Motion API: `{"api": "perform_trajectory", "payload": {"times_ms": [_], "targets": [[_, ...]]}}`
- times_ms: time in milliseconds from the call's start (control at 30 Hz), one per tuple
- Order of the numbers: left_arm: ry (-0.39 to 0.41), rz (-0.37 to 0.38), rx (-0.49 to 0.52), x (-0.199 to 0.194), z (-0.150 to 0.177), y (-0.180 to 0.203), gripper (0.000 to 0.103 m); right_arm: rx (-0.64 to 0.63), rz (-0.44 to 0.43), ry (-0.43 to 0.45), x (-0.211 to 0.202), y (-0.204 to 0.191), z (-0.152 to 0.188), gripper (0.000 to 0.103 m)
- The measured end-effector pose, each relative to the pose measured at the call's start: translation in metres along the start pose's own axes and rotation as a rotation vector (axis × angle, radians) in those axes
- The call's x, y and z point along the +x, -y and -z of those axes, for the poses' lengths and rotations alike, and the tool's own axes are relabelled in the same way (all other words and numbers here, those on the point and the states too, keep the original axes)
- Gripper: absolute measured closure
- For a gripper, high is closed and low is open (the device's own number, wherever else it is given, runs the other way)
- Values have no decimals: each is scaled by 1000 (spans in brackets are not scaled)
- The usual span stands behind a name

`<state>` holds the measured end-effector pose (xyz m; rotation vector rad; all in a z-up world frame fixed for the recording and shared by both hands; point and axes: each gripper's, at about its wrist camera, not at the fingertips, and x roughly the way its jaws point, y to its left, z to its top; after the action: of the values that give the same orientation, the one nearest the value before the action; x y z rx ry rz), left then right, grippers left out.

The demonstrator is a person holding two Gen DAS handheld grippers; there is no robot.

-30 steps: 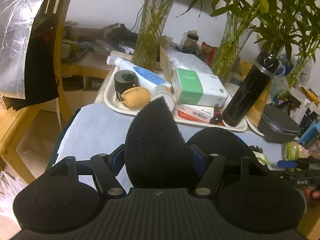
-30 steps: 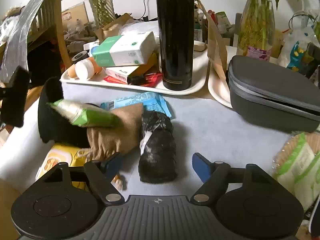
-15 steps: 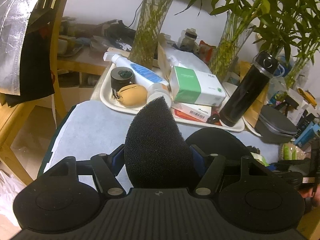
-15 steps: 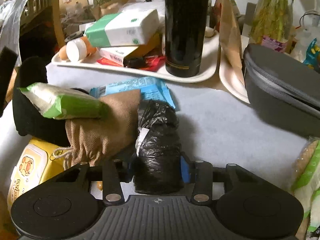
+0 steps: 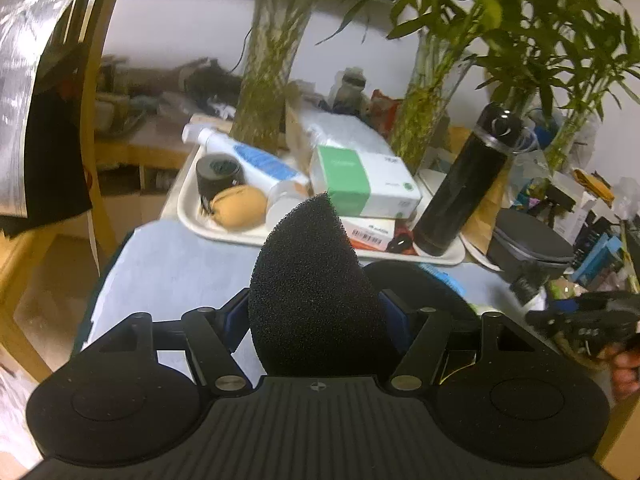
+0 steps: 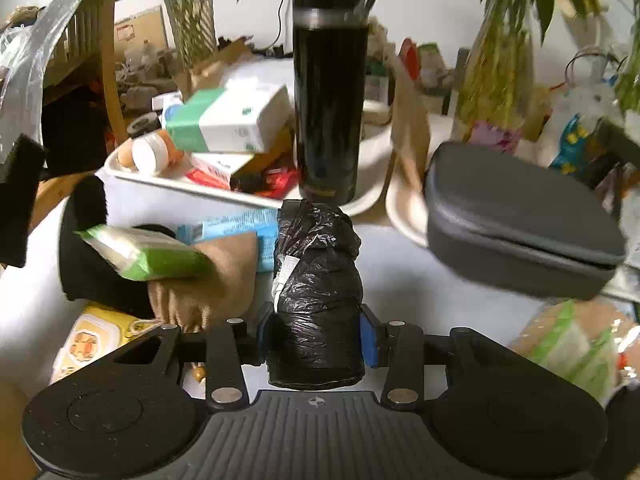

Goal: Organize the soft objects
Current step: 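Drop the black sponge into the box with the left gripper while the right carries the garbage bag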

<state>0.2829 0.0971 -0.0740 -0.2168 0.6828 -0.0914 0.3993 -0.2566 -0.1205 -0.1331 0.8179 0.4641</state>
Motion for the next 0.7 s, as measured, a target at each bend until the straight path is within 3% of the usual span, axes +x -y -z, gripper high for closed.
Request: {"api": "perform_trajectory", "payload": {"times_ms": [267,700], "targets": [[60,19,-10,-29,-1,12,37,-3,12,64,-67,-11,4,58],[139,65,79,-95,-10,53,37,16,-48,204,-177,-60,34,58]]}}
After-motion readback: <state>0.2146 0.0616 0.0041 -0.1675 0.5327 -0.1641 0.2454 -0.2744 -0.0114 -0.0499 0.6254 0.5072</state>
